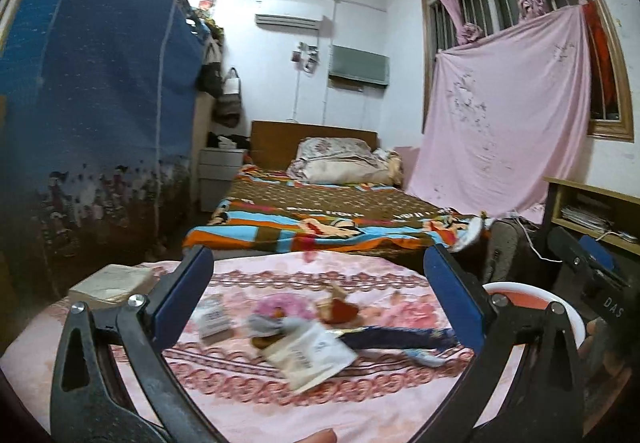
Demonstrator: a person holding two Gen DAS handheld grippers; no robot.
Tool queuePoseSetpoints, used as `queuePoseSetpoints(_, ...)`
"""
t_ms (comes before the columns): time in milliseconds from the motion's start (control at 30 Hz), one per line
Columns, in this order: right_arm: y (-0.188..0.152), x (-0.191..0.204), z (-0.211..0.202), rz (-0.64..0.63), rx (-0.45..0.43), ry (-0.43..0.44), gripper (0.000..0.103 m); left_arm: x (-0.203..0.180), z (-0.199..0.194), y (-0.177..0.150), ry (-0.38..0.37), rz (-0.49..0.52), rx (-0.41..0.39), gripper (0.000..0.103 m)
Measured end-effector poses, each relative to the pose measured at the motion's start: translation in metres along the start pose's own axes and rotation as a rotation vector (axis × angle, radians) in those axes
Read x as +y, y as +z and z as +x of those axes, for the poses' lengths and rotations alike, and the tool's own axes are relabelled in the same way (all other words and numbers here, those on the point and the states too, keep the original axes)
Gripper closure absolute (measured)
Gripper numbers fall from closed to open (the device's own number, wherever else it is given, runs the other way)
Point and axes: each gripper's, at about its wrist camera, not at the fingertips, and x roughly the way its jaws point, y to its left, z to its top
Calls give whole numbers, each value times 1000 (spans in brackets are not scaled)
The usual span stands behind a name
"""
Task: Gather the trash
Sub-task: 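Move both open tools back over the bedspread items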
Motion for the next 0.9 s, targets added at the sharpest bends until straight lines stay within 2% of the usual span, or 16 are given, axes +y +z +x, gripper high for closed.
queuePoseSetpoints(133, -4, 12, 3, -26, 19, 35, 0, 16, -7, 0, 36, 2, -13, 11)
queuePoseSetpoints(300, -12, 31, 12, -63, 66, 84, 0, 31, -6, -4, 57, -6, 17, 11)
queuePoseSetpoints(567, -25, 53, 32, -147, 175, 118, 0, 38, 8, -19, 53, -23, 125, 11)
queuePoseSetpoints(733, -30, 49, 45, -123, 262, 135, 0, 36, 19, -24, 40, -11, 199, 11)
queuePoseSetpoints(900, -34, 42, 54, -83, 329, 145, 0, 35, 36, -31, 22, -10, 309, 12)
